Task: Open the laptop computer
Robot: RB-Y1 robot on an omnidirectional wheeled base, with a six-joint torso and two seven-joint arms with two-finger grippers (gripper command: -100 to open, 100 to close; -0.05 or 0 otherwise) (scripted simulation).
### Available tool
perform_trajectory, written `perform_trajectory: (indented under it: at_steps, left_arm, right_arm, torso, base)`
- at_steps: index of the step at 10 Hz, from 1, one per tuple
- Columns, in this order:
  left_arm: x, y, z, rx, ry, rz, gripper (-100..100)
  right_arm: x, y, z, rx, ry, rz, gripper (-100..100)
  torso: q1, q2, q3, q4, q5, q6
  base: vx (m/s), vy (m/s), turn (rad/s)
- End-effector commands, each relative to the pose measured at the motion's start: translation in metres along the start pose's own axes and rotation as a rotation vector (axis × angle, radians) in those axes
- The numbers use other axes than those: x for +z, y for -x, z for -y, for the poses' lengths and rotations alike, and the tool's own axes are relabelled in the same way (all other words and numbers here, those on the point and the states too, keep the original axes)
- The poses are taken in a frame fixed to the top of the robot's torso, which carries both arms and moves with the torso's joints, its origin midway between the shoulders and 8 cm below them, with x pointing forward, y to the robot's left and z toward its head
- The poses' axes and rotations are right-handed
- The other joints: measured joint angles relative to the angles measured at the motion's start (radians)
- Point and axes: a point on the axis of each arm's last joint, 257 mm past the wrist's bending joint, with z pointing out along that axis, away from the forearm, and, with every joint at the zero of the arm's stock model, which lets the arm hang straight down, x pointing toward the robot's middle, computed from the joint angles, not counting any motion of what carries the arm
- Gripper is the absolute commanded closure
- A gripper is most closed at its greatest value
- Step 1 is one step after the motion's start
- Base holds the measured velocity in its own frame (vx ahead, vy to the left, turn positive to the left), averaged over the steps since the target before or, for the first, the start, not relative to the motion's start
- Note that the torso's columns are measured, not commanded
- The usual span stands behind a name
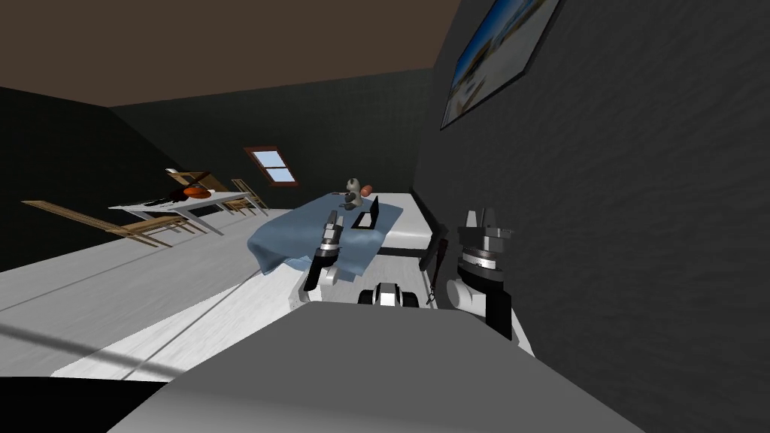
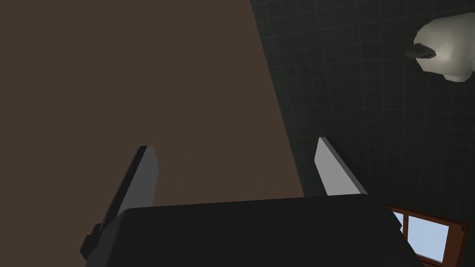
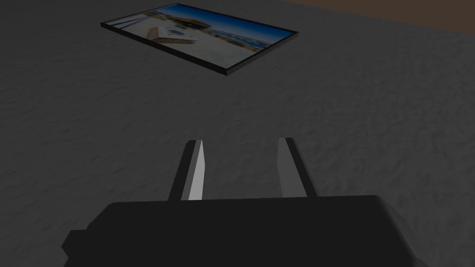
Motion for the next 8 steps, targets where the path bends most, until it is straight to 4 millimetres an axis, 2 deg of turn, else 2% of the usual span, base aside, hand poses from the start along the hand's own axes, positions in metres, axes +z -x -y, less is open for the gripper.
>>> perform_trajectory:
  at_steps: [1,6,7,8]
  left_arm:
    - [0.010,-0.005,-0.022,0.029,0.029,-0.010,-100]
    - [0.020,-0.014,-0.057,0.062,0.085,-0.025,-100]
    - [0.028,-0.018,-0.067,0.078,0.096,-0.031,-100]
    - [0.026,-0.019,-0.072,0.078,0.107,-0.033,-100]
  right_arm:
    - [0.000,0.000,0.000,0.000,0.000,0.000,0]
    - [0.000,0.000,0.000,0.000,0.000,0.000,0]
    - [0.000,0.000,0.000,0.000,0.000,0.000,0]
    - [0.000,0.000,0.000,0.000,0.000,0.000,0]
  torso:
    - [0.000,0.000,0.000,0.000,0.000,0.000]
    - [0.000,0.000,0.000,0.000,0.000,0.000]
    - [0.000,0.000,0.000,0.000,0.000,-0.001]
    - [0.000,0.000,0.000,0.000,0.000,0.000]
  base:
    - [-0.013,0.003,-0.098]
    - [-0.012,0.002,-0.087]
    - [-0.015,-0.002,-0.084]
    - [-0.011,-0.001,-0.060]
